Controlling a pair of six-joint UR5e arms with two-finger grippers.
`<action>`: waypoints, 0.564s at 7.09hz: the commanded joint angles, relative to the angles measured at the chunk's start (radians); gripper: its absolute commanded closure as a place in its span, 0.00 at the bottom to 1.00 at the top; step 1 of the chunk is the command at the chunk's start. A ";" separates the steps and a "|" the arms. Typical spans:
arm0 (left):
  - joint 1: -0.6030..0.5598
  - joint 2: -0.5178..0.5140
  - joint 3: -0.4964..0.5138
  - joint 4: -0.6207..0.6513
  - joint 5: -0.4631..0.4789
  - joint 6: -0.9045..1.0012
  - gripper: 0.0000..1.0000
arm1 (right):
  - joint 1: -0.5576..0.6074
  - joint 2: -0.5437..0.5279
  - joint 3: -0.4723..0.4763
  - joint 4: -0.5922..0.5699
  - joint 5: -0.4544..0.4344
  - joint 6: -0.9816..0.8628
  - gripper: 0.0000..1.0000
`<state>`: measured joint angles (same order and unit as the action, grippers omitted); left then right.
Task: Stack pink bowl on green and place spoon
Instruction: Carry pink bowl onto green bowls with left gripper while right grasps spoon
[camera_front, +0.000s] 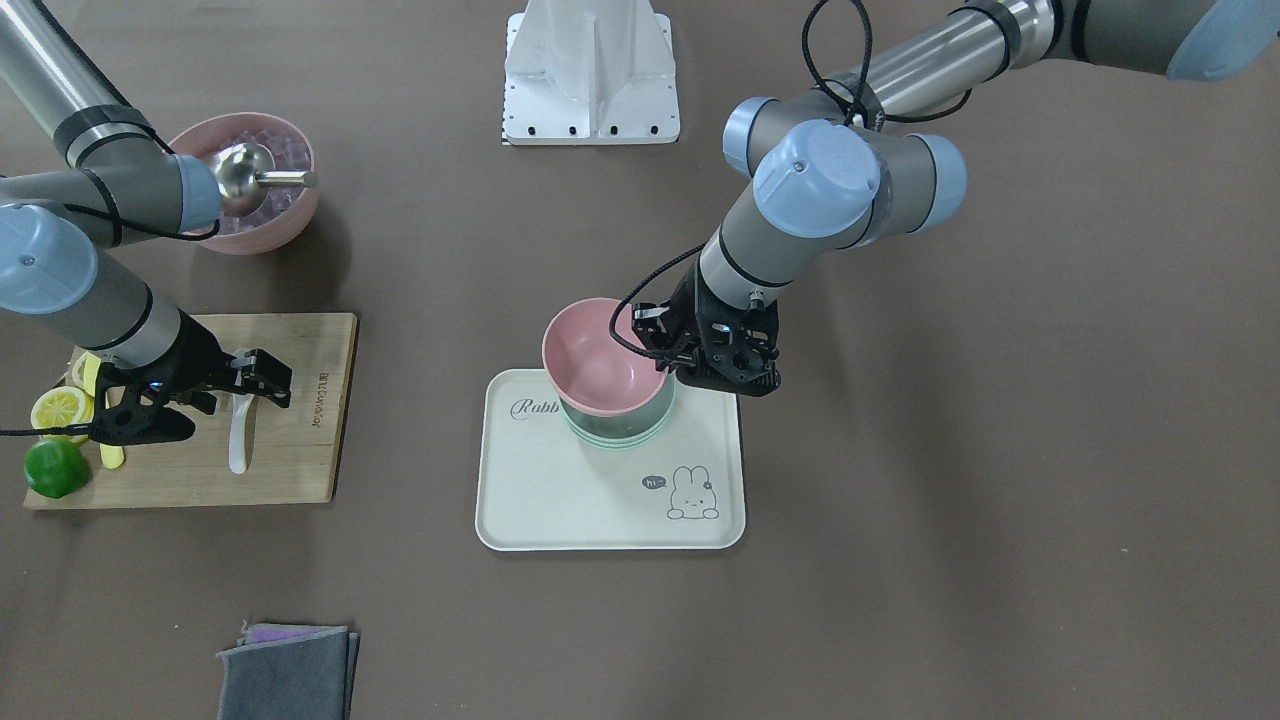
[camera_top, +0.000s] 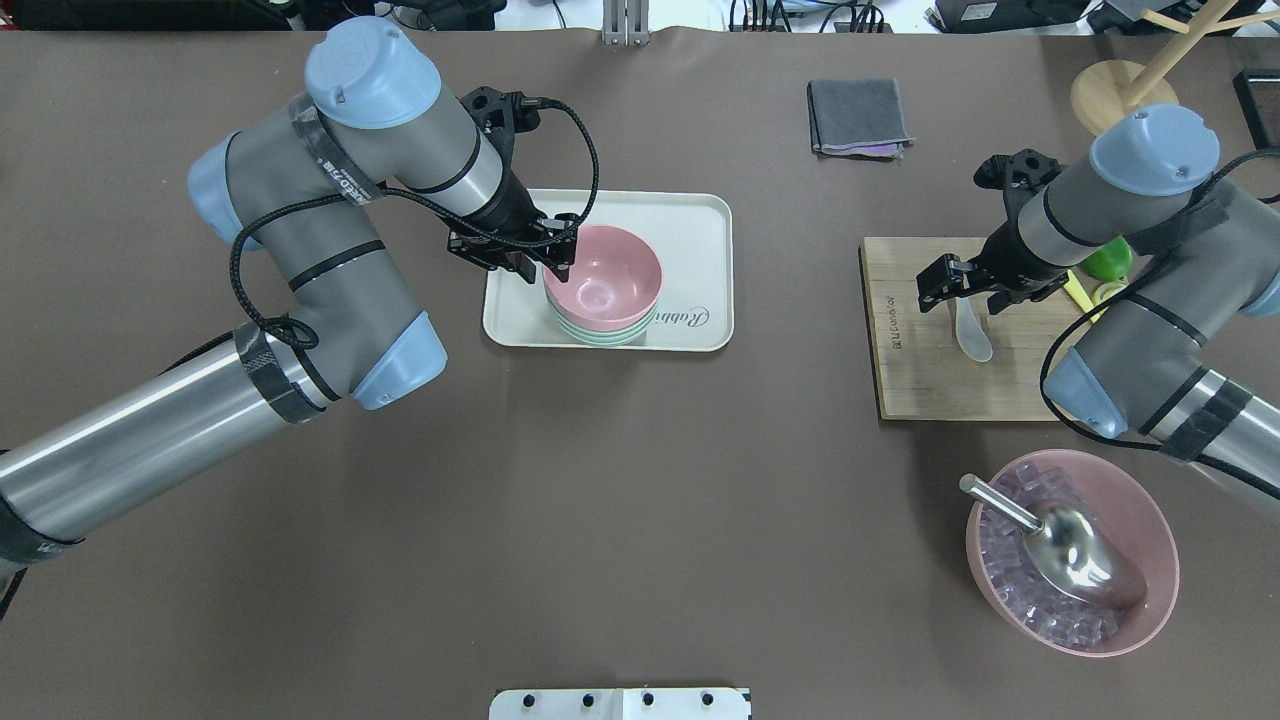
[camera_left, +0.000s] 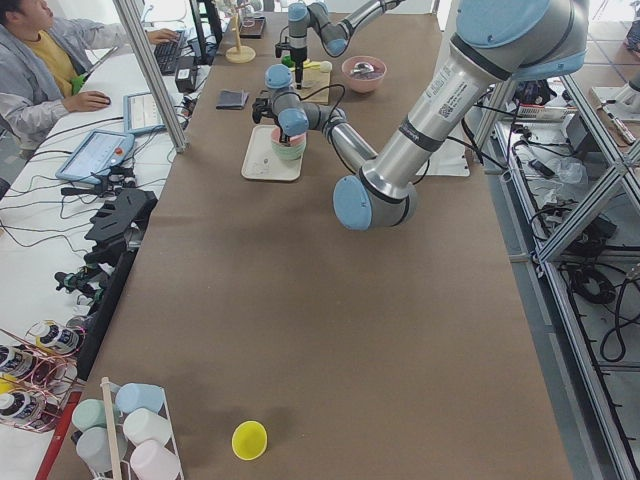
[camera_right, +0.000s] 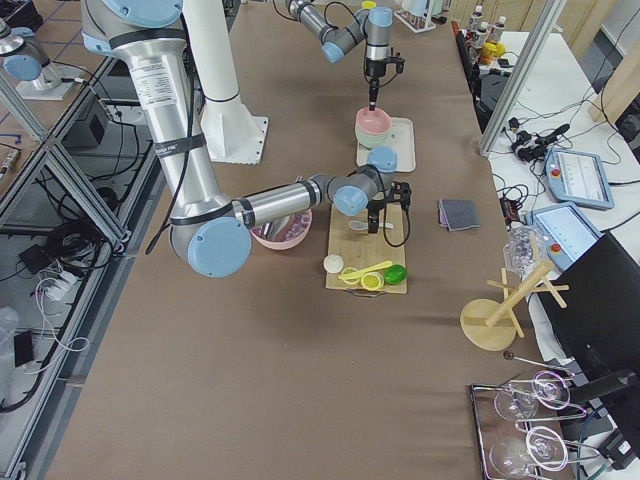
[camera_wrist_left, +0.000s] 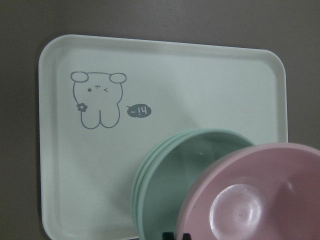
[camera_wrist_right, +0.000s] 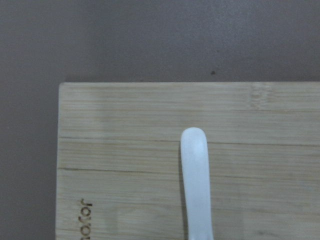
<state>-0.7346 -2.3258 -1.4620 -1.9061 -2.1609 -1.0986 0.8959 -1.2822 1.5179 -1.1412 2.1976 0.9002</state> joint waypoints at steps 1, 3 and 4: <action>0.001 0.086 -0.096 0.008 0.044 0.002 0.02 | 0.000 0.000 0.001 0.000 -0.007 0.000 0.08; -0.006 0.153 -0.135 0.009 0.038 0.014 0.02 | -0.008 0.000 -0.007 0.000 -0.041 0.032 0.97; -0.012 0.213 -0.215 0.009 0.039 0.014 0.02 | -0.008 0.001 -0.004 0.000 -0.044 0.034 1.00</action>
<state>-0.7398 -2.1757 -1.6038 -1.8979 -2.1231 -1.0871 0.8904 -1.2818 1.5143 -1.1413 2.1645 0.9270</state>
